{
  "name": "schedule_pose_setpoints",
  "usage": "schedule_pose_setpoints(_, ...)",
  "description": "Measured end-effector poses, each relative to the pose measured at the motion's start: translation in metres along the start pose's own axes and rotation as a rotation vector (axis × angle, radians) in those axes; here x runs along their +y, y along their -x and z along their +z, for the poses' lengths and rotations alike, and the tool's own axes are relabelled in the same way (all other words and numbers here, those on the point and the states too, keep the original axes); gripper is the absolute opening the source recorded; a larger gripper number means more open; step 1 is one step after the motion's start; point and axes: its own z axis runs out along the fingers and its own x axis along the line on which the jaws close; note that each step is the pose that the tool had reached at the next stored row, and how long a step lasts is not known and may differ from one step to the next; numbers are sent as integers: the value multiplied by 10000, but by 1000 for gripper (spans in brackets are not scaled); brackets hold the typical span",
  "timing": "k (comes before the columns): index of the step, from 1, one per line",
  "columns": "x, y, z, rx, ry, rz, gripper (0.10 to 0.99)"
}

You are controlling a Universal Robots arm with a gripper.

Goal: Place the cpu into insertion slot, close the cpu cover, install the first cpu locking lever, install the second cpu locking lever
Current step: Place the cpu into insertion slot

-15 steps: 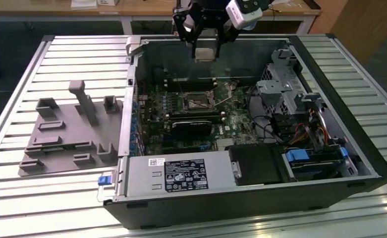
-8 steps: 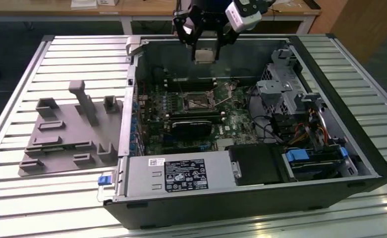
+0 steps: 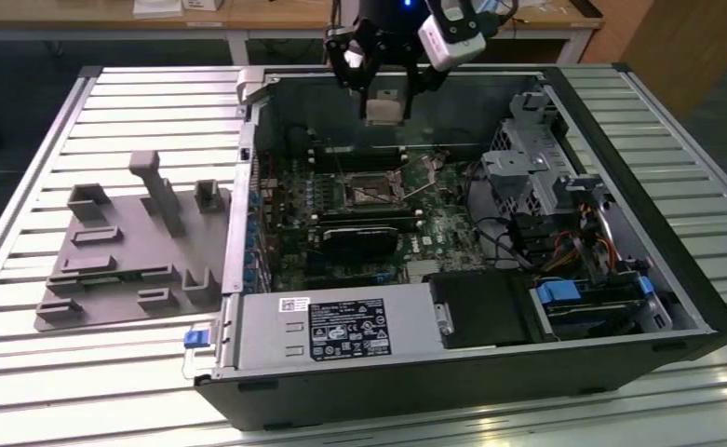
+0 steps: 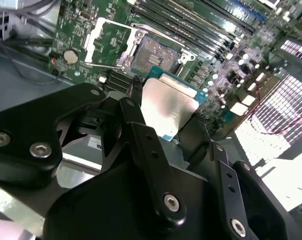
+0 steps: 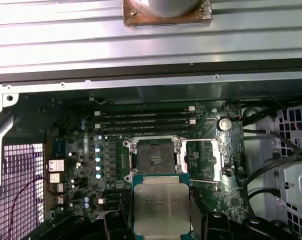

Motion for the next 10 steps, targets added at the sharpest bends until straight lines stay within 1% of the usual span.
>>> schedule_pose_setpoints(10, -11, -1, 121, -148, 31, 1657, 541)
